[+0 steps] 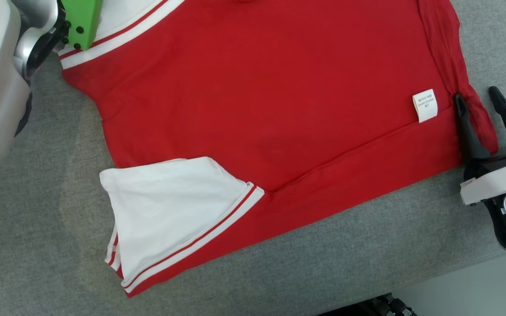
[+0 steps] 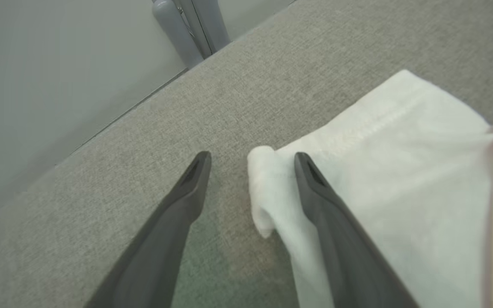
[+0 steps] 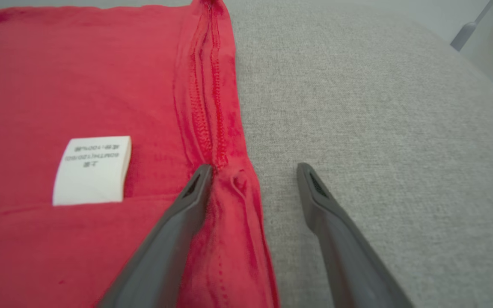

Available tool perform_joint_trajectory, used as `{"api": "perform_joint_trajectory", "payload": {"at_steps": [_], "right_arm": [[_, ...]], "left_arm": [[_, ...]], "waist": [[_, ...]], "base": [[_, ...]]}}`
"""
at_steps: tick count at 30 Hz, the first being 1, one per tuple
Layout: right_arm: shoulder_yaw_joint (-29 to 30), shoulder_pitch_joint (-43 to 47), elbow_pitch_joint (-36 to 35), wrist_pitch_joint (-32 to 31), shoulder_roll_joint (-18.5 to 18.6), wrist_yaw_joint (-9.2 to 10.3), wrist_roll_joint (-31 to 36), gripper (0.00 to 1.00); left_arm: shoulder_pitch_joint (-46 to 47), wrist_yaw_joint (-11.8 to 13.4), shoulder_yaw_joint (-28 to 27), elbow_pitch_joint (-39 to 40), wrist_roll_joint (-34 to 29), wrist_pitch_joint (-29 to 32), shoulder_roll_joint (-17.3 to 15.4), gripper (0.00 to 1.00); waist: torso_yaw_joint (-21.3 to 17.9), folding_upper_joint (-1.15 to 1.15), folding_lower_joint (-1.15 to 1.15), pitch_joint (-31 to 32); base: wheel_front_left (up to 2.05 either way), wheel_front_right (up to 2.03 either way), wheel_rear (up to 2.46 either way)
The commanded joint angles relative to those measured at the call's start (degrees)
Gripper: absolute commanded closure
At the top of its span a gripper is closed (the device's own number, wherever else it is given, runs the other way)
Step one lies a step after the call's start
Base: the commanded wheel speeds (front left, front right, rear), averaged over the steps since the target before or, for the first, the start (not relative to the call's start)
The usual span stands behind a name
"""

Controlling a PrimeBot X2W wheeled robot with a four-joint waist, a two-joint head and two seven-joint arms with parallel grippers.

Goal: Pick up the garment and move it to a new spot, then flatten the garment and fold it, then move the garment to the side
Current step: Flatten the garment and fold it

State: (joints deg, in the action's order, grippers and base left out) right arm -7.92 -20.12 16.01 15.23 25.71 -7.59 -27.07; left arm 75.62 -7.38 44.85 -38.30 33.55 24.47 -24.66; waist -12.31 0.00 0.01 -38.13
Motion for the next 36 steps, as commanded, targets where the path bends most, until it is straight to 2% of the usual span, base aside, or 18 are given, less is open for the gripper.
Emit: {"api": "perform_joint_trajectory", "payload": {"at_steps": [1, 2, 3, 8, 12, 14, 16, 19, 23, 27, 32, 34, 35, 36], "right_arm": [[0.0, 0.1, 0.6, -0.2, -0.3, 0.19, 0.3, 0.00], [0.0, 0.1, 0.6, -0.2, -0.4, 0.19, 0.3, 0.00], [0.0, 0.1, 0.4, -0.2, -0.4, 0.19, 0.4, 0.00], [0.2, -1.2, -1.9, -0.1, 0.2, 0.16, 0.4, 0.00], [-2.2, -4.6, -2.4, -1.0, 1.7, 0.15, -1.8, 0.00], [-4.5, -7.6, -1.4, -5.2, 2.3, 0.15, -3.7, 0.00], [-5.7, -13.4, 0.1, -12.1, 2.6, 0.15, -6.7, 0.00], [-6.1, -20.1, 4.0, -20.1, 2.2, 0.15, -8.0, 0.00], [-6.4, -29.0, 11.5, -28.8, 1.6, 0.15, -4.8, 0.00], [-5.6, -35.5, 19.1, -33.3, 0.3, 0.15, -1.9, 0.00], [-4.0, -40.4, 27.6, -34.0, -1.1, 0.15, -0.1, 0.01], [-3.4, -42.0, 30.1, -33.3, -1.6, 0.15, -0.3, 0.13], [-2.8, -42.8, 31.5, -32.6, -1.6, 0.15, -0.4, 0.26], [-2.7, -43.1, 32.6, -32.4, -1.7, 0.15, -0.5, 0.45]], "left_arm": [[1.0, -0.1, 1.1, -0.8, 0.6, 0.0, -0.8, 0.56], [1.1, -0.1, 1.7, -1.1, 0.9, -0.1, -1.0, 0.96], [1.1, -0.1, 2.4, -1.6, 1.2, -0.4, -1.3, 1.00], [2.5, -0.1, 3.9, -2.0, 3.1, -3.2, -1.6, 1.00], [2.7, -0.1, 4.7, -0.5, 4.4, -7.9, -0.8, 1.00], [2.5, -0.1, 5.2, 0.3, 5.0, -10.0, -0.4, 1.00], [2.3, -0.1, 5.9, 1.6, 6.0, -12.0, 0.2, 1.00], [1.9, -0.1, 6.6, 2.8, 6.8, -13.6, 0.9, 1.00], [1.5, -0.1, 7.5, 4.6, 7.3, -15.3, 2.0, 1.00], [1.9, -0.1, 8.5, 5.8, 8.0, -16.8, 3.0, 1.00], [2.8, -0.1, 9.3, 5.5, 9.1, -18.4, 3.8, 1.00], [3.0, -0.1, 9.6, 5.6, 10.3, -19.1, 4.5, 1.00], [3.0, -0.1, 9.8, 5.6, 11.1, -19.4, 4.7, 1.00], [3.1, -0.1, 10.0, 5.4, 11.4, -19.6, 4.8, 1.00]], "waist": [[-0.5, 0.00, -0.01, -0.4], [-0.6, 0.00, -0.01, -0.4], [-0.6, 0.00, -0.01, -0.4], [0.1, 0.00, -0.01, 0.8], [1.3, 0.00, -0.01, 2.9], [2.3, 0.00, -0.01, 4.1], [3.6, 0.00, -0.01, 5.2], [5.2, 0.00, -0.01, 6.0], [7.6, 0.00, -0.01, 6.1], [10.1, 0.00, -0.01, 5.7], [12.6, 0.00, -0.01, 5.2], [13.3, 0.00, -0.01, 4.9], [13.7, 0.00, -0.01, 4.7], [13.9, 0.00, -0.01, 4.6]], "base": [[0.00, 0.00, 0.00], [0.00, 0.00, 0.00], [0.00, 0.00, 0.00], [0.00, 0.00, 0.00], [0.00, 0.00, 0.00], [0.00, 0.00, 0.00], [0.00, 0.00, 0.00], [0.00, 0.00, 0.00], [0.00, 0.00, 0.00], [0.00, 0.00, 0.00], [0.00, 0.00, 0.00], [0.00, 0.00, 0.00], [0.00, 0.00, 0.00], [0.00, 0.00, 0.00]]}}
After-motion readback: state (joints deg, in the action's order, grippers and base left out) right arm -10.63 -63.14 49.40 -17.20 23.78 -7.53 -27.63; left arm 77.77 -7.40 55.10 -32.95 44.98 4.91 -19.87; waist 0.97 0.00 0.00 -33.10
